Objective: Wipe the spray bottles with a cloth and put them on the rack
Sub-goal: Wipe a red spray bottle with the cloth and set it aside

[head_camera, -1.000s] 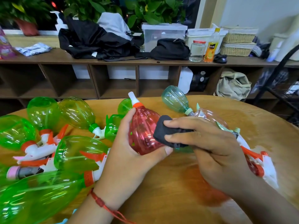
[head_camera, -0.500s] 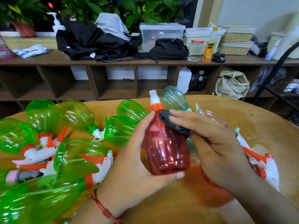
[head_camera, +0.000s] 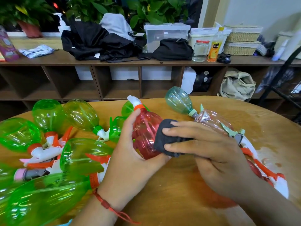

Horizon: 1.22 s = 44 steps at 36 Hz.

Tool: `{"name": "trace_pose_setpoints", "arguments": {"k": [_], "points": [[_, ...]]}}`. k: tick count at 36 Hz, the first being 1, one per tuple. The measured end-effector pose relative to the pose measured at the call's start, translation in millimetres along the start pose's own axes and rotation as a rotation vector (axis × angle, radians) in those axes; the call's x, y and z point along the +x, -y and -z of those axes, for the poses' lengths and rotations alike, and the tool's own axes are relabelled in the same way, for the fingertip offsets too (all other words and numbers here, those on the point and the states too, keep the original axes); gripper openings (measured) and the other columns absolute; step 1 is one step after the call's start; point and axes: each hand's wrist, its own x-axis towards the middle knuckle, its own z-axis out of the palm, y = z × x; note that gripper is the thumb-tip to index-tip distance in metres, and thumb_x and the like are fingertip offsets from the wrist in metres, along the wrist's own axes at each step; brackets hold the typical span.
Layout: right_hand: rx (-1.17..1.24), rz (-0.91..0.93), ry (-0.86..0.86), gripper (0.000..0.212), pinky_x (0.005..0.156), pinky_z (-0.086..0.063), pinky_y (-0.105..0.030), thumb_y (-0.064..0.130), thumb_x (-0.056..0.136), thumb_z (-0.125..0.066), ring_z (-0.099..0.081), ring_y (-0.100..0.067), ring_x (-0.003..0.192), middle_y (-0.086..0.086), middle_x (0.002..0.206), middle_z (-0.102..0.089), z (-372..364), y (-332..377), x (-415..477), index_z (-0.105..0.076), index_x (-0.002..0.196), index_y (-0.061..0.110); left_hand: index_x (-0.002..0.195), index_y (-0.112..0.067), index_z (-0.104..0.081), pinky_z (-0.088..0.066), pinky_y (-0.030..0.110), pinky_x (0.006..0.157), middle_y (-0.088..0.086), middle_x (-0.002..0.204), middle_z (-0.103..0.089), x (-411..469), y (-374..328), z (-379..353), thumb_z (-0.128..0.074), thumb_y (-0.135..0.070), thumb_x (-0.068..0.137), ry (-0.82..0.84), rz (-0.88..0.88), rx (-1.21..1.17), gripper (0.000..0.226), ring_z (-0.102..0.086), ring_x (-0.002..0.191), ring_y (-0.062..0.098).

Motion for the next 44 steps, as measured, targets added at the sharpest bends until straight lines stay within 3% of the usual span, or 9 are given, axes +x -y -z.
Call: {"name": "trace_pose_setpoints", "arguments": {"k": [7, 11, 15, 19, 25, 32, 36, 40, 44], "points": [[0.121, -0.180, -0.084, 0.056, 0.112, -0.048, -0.024, -0.022, 0.098, -0.048, -0.054, -0.012, 0.142, 0.005, 0.148, -0.063, -0.4, -4.0, 1.6, -0.070, 0.135, 0.015, 0.159, -0.056, -0.028, -0.050, 0.032, 0.114, -0.032, 0.154, -0.044, -7.9, -3.7, -1.4, -0.102, -0.031, 0.067, 0.164, -0.130, 0.145, 0.121, -0.047, 0.145, -0.001], [0.253, -0.276, -0.127, 0.059, 0.116, -0.045, -0.027, -0.023, 0.100, -0.045, -0.054, -0.012, 0.143, 0.010, 0.146, -0.064, 1.3, -5.5, 2.4, -0.071, 0.133, 0.018, 0.158, -0.054, -0.026, -0.050, 0.032, 0.113, -0.033, 0.154, -0.043, -10.8, -3.0, -4.8, -0.102, -0.029, 0.067, 0.216, -0.168, 0.144, 0.121, -0.049, 0.144, 0.001], [0.266, -0.258, -0.145, 0.059, 0.116, -0.047, -0.034, -0.026, 0.097, -0.046, -0.056, -0.015, 0.141, 0.007, 0.145, -0.065, 0.0, -5.2, 1.1, -0.072, 0.130, 0.015, 0.161, -0.043, -0.028, -0.049, 0.037, 0.115, -0.029, 0.155, -0.045, -9.5, -2.3, -5.3, -0.103, -0.025, 0.067, 0.185, -0.177, 0.133, 0.122, -0.050, 0.145, 0.004], [0.235, -0.207, -0.134, 0.056, 0.111, -0.052, -0.035, -0.026, 0.093, -0.048, -0.059, -0.017, 0.138, 0.003, 0.143, -0.067, 0.0, -6.9, -1.0, -0.075, 0.126, 0.011, 0.162, -0.047, -0.025, -0.051, 0.036, 0.113, -0.032, 0.154, -0.045, -7.4, -1.4, -6.8, -0.103, -0.021, 0.066, 0.110, -0.151, 0.094, 0.127, -0.051, 0.143, 0.001], [0.139, -0.066, -0.078, 0.058, 0.109, -0.052, -0.036, -0.026, 0.084, -0.048, -0.063, -0.018, 0.134, -0.002, 0.139, -0.069, -3.4, -1.7, -0.6, -0.077, 0.120, 0.008, 0.159, -0.048, -0.033, -0.052, 0.051, 0.112, -0.008, 0.158, -0.051, 3.0, 10.0, 0.7, -0.100, -0.034, 0.064, -0.032, -0.081, -0.012, 0.118, -0.057, 0.141, 0.023], [0.148, -0.062, -0.087, 0.064, 0.109, -0.053, -0.037, -0.029, 0.079, -0.047, -0.063, -0.018, 0.133, -0.002, 0.138, -0.069, -0.1, -2.6, -1.0, -0.077, 0.120, 0.008, 0.156, -0.046, -0.040, -0.052, 0.039, 0.112, -0.019, 0.149, -0.056, -0.9, 6.5, -0.9, -0.094, -0.057, 0.063, -0.102, -0.060, 0.109, 0.108, -0.059, 0.135, 0.006], [0.148, -0.157, -0.082, 0.065, 0.111, -0.051, -0.034, -0.033, 0.089, -0.050, -0.060, -0.014, 0.137, 0.004, 0.144, -0.066, -2.4, -4.9, -0.9, -0.074, 0.128, 0.012, 0.155, -0.052, -0.038, -0.053, 0.041, 0.111, -0.022, 0.151, -0.053, -2.2, 3.8, -1.4, -0.098, -0.051, 0.064, -0.040, -0.046, 0.107, 0.110, -0.057, 0.137, 0.006], [0.251, -0.253, -0.075, 0.050, 0.117, -0.044, -0.029, -0.013, 0.103, -0.048, -0.051, -0.013, 0.145, 0.008, 0.151, -0.060, -3.5, -6.1, -0.7, -0.067, 0.139, 0.016, 0.157, -0.053, -0.033, -0.052, 0.044, 0.113, -0.024, 0.154, -0.049, -5.5, -0.2, -3.8, -0.100, -0.032, 0.066, 0.065, -0.071, 0.092, 0.116, -0.054, 0.143, 0.010], [0.412, -0.319, -0.037, 0.040, 0.122, -0.039, -0.038, 0.010, 0.106, -0.046, -0.048, -0.018, 0.148, 0.004, 0.153, -0.059, 2.5, -4.7, 1.8, -0.063, 0.142, 0.011, 0.163, -0.049, -0.020, -0.049, 0.034, 0.115, -0.028, 0.158, -0.040, -10.4, -5.3, -6.3, -0.100, -0.020, 0.070, 0.191, -0.132, 0.134, 0.126, -0.048, 0.146, 0.003]]}}
